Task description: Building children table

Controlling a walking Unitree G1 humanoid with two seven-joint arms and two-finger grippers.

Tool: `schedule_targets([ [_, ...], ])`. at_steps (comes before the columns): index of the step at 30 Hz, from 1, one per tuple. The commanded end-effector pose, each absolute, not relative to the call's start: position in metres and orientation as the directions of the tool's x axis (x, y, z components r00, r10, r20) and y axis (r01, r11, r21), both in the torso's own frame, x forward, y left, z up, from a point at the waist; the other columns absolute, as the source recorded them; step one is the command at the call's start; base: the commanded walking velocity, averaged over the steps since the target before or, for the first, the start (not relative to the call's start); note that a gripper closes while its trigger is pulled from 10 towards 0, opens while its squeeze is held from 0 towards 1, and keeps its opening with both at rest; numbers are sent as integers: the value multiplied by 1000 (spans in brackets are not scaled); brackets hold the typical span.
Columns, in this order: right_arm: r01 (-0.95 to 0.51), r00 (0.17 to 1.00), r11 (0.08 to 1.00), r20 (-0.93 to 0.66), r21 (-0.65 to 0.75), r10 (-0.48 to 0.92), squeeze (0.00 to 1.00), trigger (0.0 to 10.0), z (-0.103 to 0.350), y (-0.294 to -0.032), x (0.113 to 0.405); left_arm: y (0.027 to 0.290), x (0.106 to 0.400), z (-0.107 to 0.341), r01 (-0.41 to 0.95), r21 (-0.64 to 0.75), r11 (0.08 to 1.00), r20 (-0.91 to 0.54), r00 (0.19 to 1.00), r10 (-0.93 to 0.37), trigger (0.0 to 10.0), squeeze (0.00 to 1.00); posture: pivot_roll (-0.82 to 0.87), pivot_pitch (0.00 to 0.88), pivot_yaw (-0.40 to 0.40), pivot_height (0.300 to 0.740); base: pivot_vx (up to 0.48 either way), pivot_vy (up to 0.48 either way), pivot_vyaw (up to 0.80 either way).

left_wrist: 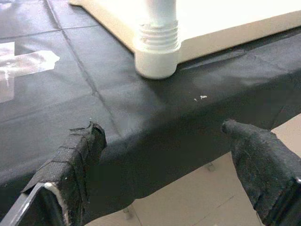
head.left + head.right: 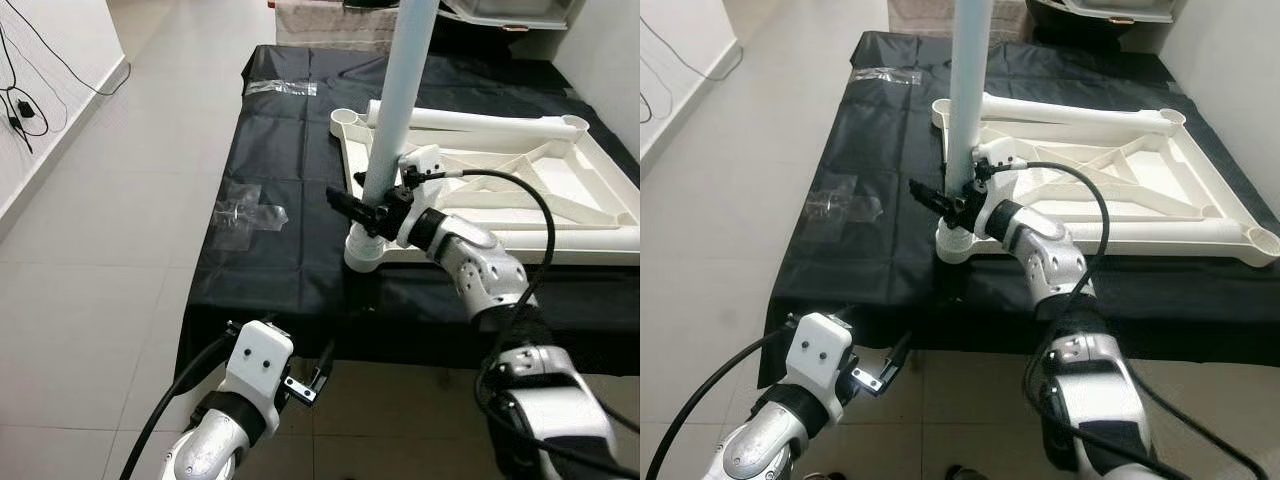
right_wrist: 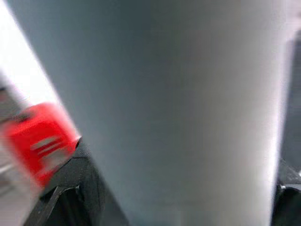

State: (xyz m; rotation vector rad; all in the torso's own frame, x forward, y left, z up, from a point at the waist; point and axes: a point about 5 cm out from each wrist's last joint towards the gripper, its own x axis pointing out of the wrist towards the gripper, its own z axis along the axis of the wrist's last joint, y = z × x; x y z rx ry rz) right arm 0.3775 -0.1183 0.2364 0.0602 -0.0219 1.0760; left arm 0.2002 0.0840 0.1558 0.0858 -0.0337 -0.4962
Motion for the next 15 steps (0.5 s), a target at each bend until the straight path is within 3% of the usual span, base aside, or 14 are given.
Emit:
schedule_targets([
  [1, -942, 329, 327, 14, 82, 944, 0, 10000, 226, -97, 370, 83, 199, 154, 475, 87, 875, 1, 879, -477, 10000, 0, 69, 222, -70, 740, 0, 0, 0],
  [2, -964, 253, 249, 27, 88, 967, 0, 10000, 231, -92, 369, 83, 199, 154, 477, 87, 875, 3, 878, -479, 10000, 0, 68, 225, -69, 740, 0, 0, 0],
  [4, -976, 205, 201, 40, 87, 978, 0, 10000, 234, -87, 368, 83, 199, 154, 477, 86, 875, 4, 878, -479, 10000, 0, 68, 222, -73, 740, 0, 0, 0],
  [8, -984, 164, 159, 59, 83, 985, 0, 10000, 237, -82, 368, 83, 199, 154, 477, 85, 875, 5, 878, -479, 10000, 0, 68, 224, -72, 740, 0, 0, 0],
  [9, -981, 183, 176, 73, 86, 980, 0, 0, 238, -79, 370, 83, 199, 155, 477, 85, 875, 6, 878, -479, 10000, 0, 68, 226, -74, 740, 0, 0, 0],
  [11, -980, 186, 180, 81, 80, 979, 0, 0, 239, -77, 371, 83, 199, 155, 477, 85, 875, 6, 878, -479, 10000, 0, 68, 226, -74, 740, 0, 0, 0],
  [15, -962, 272, 268, 97, 48, 957, 0, 0, 237, -80, 371, 83, 200, 154, 475, 84, 876, 8, 879, -478, 10000, 0, 64, 225, -74, 740, 0, 0, 0],
])
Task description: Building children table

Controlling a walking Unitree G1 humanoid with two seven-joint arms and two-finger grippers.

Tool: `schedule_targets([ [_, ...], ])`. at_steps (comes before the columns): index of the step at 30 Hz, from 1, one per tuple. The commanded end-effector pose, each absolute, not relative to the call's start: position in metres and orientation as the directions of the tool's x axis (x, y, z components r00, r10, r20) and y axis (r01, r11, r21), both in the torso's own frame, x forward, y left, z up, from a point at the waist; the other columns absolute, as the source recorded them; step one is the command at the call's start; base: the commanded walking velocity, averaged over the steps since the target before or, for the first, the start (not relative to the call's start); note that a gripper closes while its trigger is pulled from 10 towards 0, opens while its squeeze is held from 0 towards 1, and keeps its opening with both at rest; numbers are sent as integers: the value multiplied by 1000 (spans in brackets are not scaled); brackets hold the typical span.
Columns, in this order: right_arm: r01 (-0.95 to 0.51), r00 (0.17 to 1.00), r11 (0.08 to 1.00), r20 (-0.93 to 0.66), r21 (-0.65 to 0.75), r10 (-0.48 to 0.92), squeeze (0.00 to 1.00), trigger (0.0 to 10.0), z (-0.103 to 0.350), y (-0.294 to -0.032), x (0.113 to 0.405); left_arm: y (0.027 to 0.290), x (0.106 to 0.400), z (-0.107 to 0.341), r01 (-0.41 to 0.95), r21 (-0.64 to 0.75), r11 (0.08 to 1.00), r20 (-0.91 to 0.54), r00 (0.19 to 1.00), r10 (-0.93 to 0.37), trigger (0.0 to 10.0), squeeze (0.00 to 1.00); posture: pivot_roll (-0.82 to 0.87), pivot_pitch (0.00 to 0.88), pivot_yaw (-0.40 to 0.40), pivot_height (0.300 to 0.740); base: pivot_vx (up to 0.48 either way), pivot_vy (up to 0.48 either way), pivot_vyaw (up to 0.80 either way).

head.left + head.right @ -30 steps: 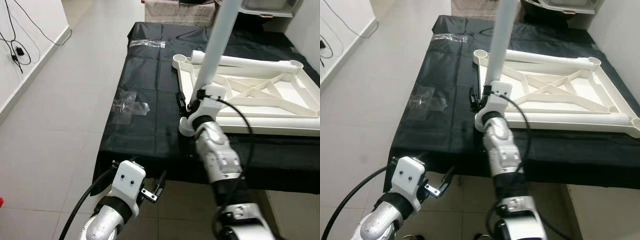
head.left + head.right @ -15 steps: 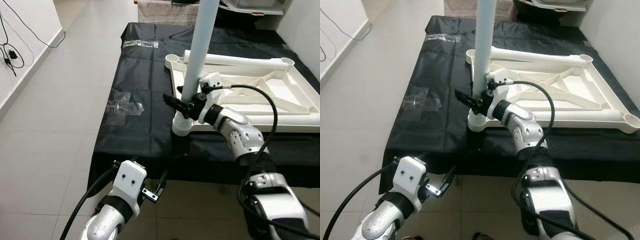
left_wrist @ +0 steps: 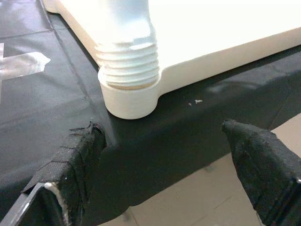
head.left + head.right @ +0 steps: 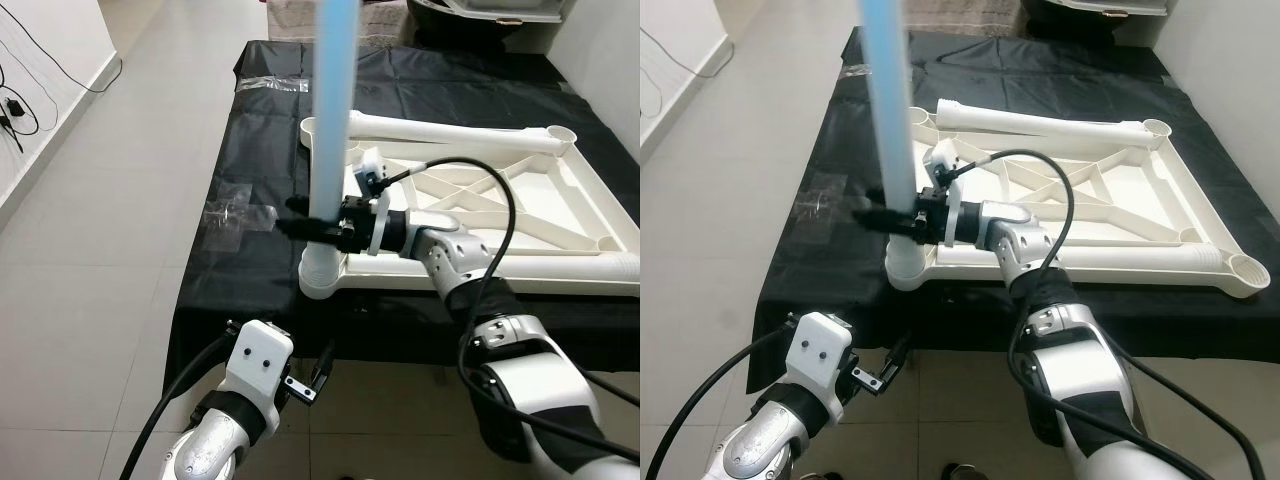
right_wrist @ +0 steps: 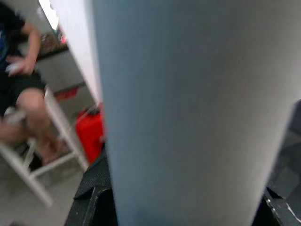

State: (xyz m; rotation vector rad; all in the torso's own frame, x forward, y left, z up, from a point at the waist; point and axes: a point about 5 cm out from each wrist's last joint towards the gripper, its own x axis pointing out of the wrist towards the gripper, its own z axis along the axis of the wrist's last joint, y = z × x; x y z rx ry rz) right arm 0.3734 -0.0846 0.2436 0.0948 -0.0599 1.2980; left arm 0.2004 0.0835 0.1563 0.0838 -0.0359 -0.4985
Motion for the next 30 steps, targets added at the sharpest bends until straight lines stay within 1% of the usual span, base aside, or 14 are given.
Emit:
schedule_targets([
  [1, -962, 272, 268, 97, 48, 957, 0, 0, 237, -80, 371, 83, 200, 154, 475, 84, 876, 8, 879, -478, 10000, 0, 64, 225, -74, 740, 0, 0, 0],
  [2, -931, 365, 362, 80, 55, 927, 0, 0, 233, -85, 373, 83, 200, 154, 477, 83, 875, 8, 878, -479, 10000, 0, 58, 224, -72, 740, 0, 0, 0],
  [3, -931, 365, 362, 80, 55, 927, 0, 0, 233, -85, 373, 83, 200, 154, 477, 83, 875, 8, 878, -479, 10000, 0, 58, 224, -72, 740, 0, 0, 0],
  [5, -856, 517, 515, 87, 48, 852, 0, 0, 228, -90, 377, 83, 201, 154, 476, 83, 875, 8, 878, -479, 10000, 0, 57, 222, -71, 740, 0, 0, 0],
  [7, -777, 627, 627, 123, 44, 769, 0, 0, 224, -98, 372, 83, 202, 153, 474, 84, 877, 7, 879, -476, 10000, 0, 54, 224, -64, 740, 0, 0, 0],
  [10, -732, 679, 678, 152, 66, 718, 0, 0, 220, -104, 365, 84, 203, 153, 473, 86, 877, 6, 880, -476, 10000, 0, 56, 220, -59, 740, 0, 0, 0],
  [16, -731, 679, 677, 195, 89, 708, 0, 0, 222, -106, 358, 84, 204, 152, 477, 90, 875, 4, 878, -479, 10000, 0, 56, 218, -54, 740, 0, 0, 0],
  [18, -788, 611, 606, 255, 111, 749, 0, 0, 231, -105, 352, 84, 204, 152, 480, 92, 873, 2, 876, -482, 10000, 0, 56, 220, -49, 740, 0, 0, 0],
  [19, -788, 611, 606, 255, 111, 749, 0, 0, 231, -105, 352, 84, 204, 152, 480, 92, 873, 2, 876, -482, 10000, 0, 56, 220, -49, 740, 0, 0, 0],
  [21, -844, 532, 524, 290, 114, 795, 0, 0, 241, -105, 353, 85, 205, 152, 481, 93, 872, 0, 876, -483, 10000, 0, 58, 219, -50, 740, 0, 0, 0],
  [24, -850, 522, 517, 291, 103, 802, 0, 0, 243, -105, 355, 85, 205, 152, 480, 94, 872, 0, 876, -482, 10000, 0, 60, 222, -51, 740, 0, 0, 0],
  [25, -876, 478, 475, 275, 84, 834, 0, 0, 246, -101, 360, 86, 204, 153, 480, 95, 872, 2, 876, -482, 10000, 0, 65, 231, -53, 740, 0, 0, 0],
  [28, -884, 464, 461, 263, 78, 846, 0, 0, 246, -99, 362, 86, 204, 153, 480, 95, 872, 2, 876, -482, 10000, 0, 66, 232, -53, 740, 0, 0, 0],
  [30, -906, 423, 417, 224, 76, 878, 0, 0, 243, -95, 366, 86, 203, 154, 479, 95, 872, 3, 876, -482, 10000, 0, 69, 243, -57, 740, 0, 0, 0],
])
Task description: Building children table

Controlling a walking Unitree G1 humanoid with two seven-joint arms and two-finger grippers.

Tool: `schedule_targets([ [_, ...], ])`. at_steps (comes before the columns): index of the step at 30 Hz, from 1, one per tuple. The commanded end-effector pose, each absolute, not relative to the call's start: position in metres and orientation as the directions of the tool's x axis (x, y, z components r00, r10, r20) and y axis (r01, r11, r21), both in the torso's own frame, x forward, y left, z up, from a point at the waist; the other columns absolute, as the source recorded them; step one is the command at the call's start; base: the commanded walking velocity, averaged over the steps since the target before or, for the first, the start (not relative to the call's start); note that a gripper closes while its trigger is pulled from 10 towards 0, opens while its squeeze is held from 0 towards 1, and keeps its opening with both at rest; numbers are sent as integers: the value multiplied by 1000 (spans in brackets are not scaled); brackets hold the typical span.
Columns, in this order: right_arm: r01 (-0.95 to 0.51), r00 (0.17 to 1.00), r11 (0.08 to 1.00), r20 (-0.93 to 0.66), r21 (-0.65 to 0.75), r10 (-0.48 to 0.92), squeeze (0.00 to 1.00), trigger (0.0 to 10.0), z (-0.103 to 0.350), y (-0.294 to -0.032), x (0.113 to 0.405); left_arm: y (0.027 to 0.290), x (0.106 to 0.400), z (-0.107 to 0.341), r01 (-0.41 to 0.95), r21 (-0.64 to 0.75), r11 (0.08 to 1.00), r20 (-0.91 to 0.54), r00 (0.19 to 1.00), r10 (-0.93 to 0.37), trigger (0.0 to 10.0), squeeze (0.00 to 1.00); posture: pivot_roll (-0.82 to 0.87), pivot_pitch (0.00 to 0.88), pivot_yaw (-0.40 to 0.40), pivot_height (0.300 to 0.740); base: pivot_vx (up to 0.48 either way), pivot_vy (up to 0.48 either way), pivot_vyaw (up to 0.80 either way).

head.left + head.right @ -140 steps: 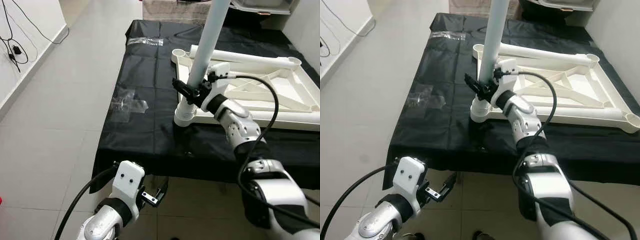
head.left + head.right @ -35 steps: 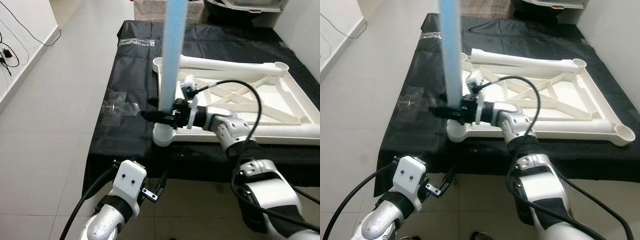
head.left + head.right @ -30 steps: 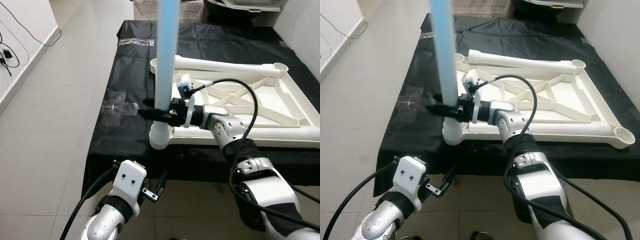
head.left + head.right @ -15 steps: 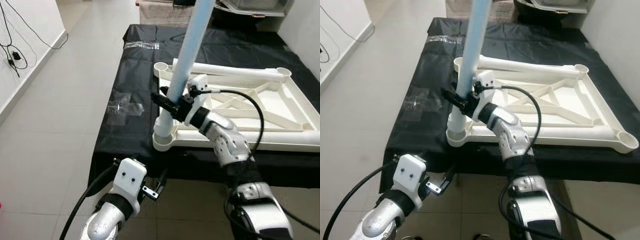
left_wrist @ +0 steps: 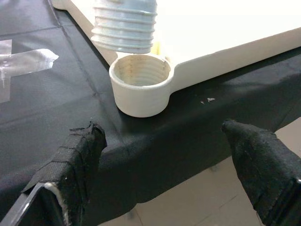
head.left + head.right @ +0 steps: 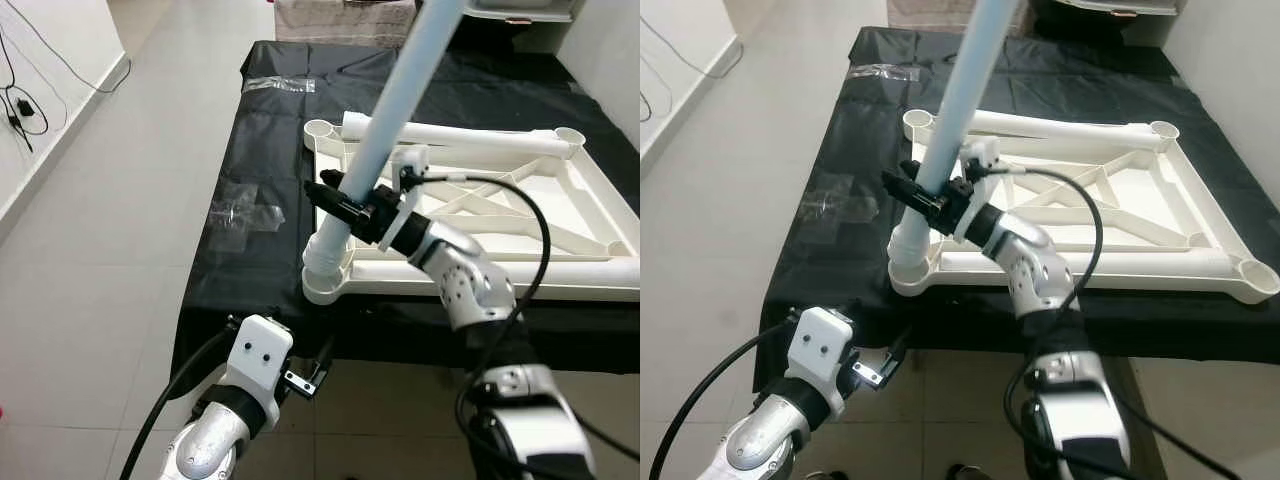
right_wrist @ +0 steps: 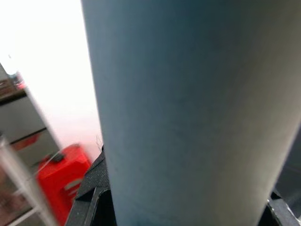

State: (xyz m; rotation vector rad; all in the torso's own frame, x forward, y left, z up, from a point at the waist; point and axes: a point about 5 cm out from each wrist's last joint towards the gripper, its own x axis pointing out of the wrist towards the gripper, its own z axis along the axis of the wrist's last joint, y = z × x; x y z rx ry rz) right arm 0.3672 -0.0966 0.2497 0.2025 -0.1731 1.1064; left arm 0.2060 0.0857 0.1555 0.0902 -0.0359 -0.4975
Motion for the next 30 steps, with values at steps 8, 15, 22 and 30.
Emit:
schedule_targets([
  [8, -970, 239, 233, 123, 65, 963, 0, 0, 238, -88, 361, 87, 199, 157, 477, 92, 874, 2, 878, -479, 10000, 0, 76, 265, -61, 740, 0, 0, 0],
  [15, -974, 224, 225, 88, 3, 971, 0, 0, 240, -90, 369, 86, 196, 156, 480, 86, 873, -2, 876, -481, 10000, 0, 83, 251, -65, 740, 0, 0, 0],
  [22, -974, 199, 199, 12, -109, 980, 0, 0, 244, -96, 372, 85, 194, 155, 484, 87, 871, -7, 874, -485, 10000, 0, 82, 233, -64, 740, 0, 0, 0],
  [30, -988, 96, 89, -53, -123, 994, 0, 0, 241, -99, 366, 86, 192, 155, 484, 92, 870, -9, 874, -486, 10000, 0, 87, 226, -63, 740, 0, 0, 0],
])
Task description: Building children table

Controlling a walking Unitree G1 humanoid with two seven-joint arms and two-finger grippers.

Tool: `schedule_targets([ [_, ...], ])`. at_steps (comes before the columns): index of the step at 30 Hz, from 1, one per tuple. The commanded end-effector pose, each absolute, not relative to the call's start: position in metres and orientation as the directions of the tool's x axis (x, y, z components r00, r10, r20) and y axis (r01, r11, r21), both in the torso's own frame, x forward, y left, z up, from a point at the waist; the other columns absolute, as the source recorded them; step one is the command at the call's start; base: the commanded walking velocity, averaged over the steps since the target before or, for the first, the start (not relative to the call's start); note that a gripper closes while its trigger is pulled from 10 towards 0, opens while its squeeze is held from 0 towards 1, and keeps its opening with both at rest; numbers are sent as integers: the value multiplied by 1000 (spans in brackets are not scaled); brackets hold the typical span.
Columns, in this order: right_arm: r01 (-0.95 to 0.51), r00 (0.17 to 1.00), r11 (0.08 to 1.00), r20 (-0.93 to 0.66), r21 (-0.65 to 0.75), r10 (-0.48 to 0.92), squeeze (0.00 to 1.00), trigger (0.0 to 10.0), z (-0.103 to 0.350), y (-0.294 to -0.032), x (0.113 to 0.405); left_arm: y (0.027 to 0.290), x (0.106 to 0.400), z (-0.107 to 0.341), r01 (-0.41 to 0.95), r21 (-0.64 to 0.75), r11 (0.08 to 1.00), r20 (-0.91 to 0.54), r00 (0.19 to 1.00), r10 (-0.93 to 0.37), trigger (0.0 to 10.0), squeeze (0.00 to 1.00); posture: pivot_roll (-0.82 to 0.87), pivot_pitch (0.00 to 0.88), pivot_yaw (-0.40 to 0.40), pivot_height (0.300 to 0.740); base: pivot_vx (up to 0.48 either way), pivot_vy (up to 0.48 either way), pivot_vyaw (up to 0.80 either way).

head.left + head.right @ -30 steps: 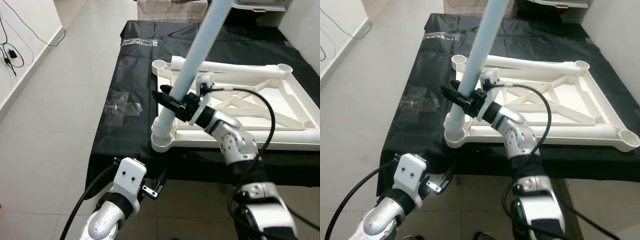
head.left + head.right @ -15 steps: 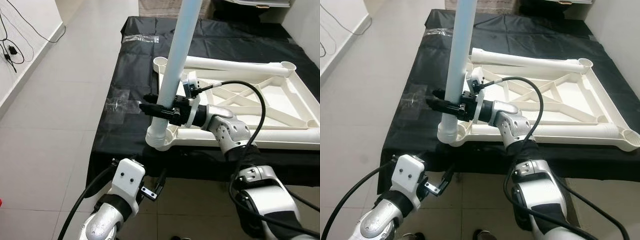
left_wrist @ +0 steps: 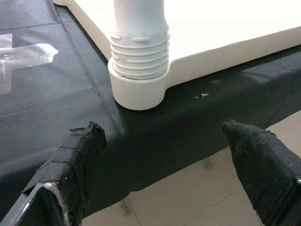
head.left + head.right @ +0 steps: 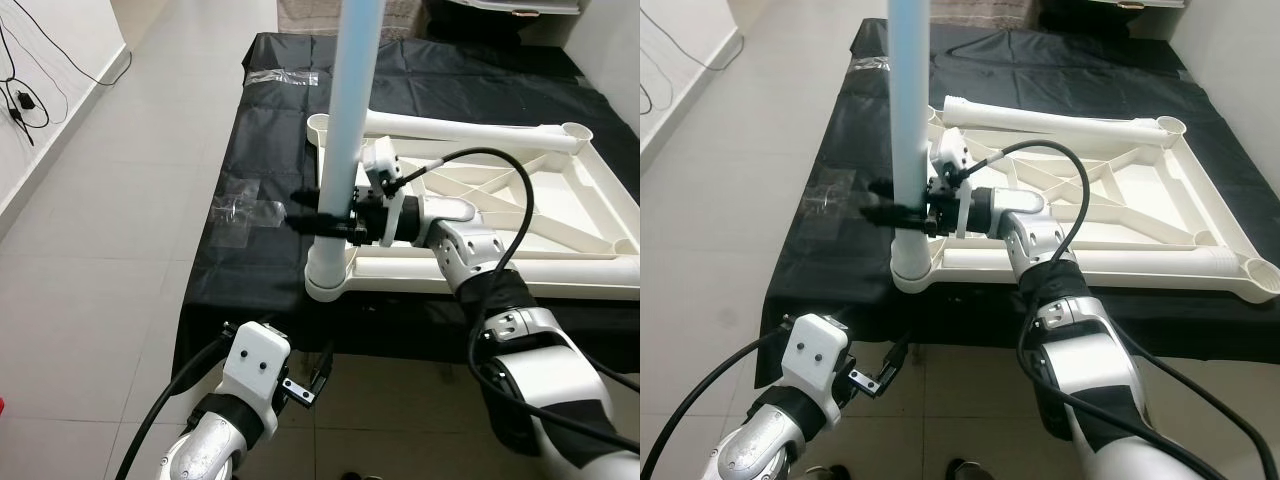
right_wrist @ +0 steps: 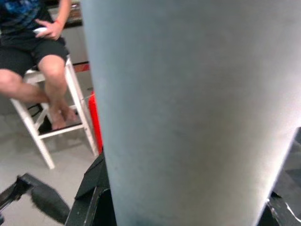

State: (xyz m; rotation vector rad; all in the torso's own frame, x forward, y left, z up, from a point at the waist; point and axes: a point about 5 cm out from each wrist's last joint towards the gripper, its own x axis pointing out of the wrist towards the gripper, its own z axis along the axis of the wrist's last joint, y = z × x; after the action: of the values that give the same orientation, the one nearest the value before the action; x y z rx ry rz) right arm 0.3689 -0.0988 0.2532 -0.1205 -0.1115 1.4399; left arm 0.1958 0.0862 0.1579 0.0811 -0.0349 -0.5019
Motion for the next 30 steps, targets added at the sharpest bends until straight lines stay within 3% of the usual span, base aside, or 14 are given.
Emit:
schedule_targets([
  [1, -991, 81, 74, -54, -113, 995, 0, 0, 240, -100, 365, 86, 192, 155, 484, 92, 870, -9, 874, -486, 10000, 0, 87, 225, -63, 740, 0, 0, 0],
  [14, -990, 46, 38, -55, -138, 997, 0, 0, 232, -93, 365, 86, 191, 156, 487, 94, 868, -11, 873, -488, 10000, 0, 91, 228, -62, 740, 0, 0, 0],
  [25, -965, 159, 142, -59, -219, 986, 0, 0, 233, -84, 373, 86, 190, 157, 487, 99, 868, -12, 873, -488, 10000, 0, 95, 238, -64, 740, 0, 0, 0],
  [30, -969, 136, 112, -98, -219, 986, 0, 0, 227, -85, 372, 86, 190, 157, 486, 99, 868, -11, 873, -488, 10000, 0, 94, 242, -67, 740, 0, 0, 0],
])
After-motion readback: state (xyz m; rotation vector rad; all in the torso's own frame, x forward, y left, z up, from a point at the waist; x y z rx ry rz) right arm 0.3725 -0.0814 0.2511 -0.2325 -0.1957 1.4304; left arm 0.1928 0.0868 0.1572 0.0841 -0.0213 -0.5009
